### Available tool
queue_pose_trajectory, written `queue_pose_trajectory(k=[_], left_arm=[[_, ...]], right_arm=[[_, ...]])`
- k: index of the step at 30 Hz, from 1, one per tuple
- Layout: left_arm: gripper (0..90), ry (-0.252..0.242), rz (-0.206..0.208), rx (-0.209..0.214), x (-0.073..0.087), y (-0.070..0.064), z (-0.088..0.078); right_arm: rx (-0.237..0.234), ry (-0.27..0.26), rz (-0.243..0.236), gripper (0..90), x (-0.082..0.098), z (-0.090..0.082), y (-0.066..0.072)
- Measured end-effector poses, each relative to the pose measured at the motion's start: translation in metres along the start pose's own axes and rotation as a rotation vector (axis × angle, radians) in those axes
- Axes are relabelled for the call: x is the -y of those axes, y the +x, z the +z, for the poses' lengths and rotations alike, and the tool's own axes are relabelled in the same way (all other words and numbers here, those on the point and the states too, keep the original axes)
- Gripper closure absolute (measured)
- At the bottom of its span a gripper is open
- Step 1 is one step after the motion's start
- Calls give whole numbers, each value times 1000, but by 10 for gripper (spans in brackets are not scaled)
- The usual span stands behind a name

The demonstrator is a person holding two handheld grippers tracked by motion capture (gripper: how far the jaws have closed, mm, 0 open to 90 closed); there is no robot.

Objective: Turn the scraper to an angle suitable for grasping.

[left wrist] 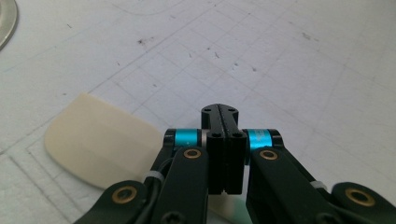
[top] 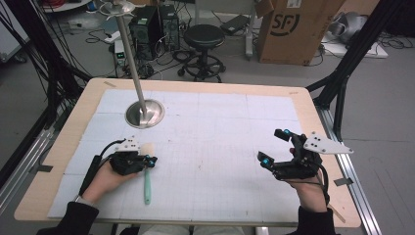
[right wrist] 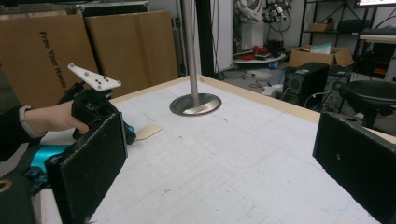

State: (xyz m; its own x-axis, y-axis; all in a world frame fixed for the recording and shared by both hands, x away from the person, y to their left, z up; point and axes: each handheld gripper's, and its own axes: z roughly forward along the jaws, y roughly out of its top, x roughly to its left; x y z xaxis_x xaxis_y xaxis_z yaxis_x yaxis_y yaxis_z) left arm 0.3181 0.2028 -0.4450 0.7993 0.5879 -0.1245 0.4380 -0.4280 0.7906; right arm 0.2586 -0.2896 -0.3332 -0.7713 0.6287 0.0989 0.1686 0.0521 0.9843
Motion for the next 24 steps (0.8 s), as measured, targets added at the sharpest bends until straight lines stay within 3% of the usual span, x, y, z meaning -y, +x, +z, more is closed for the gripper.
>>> queue_pose_trajectory(k=[5, 18, 24], left_arm=[[898, 21, -4, -18, 1, 4, 6], [898, 39, 66, -77, 5, 1, -2], [899, 41, 46, -90, 11, 2, -11]], right_arm=[[-1, 6, 5, 18, 2, -1, 0], [-16, 12, 6, 18, 3, 7, 0], [-26, 14, 2, 18, 2, 10, 0]])
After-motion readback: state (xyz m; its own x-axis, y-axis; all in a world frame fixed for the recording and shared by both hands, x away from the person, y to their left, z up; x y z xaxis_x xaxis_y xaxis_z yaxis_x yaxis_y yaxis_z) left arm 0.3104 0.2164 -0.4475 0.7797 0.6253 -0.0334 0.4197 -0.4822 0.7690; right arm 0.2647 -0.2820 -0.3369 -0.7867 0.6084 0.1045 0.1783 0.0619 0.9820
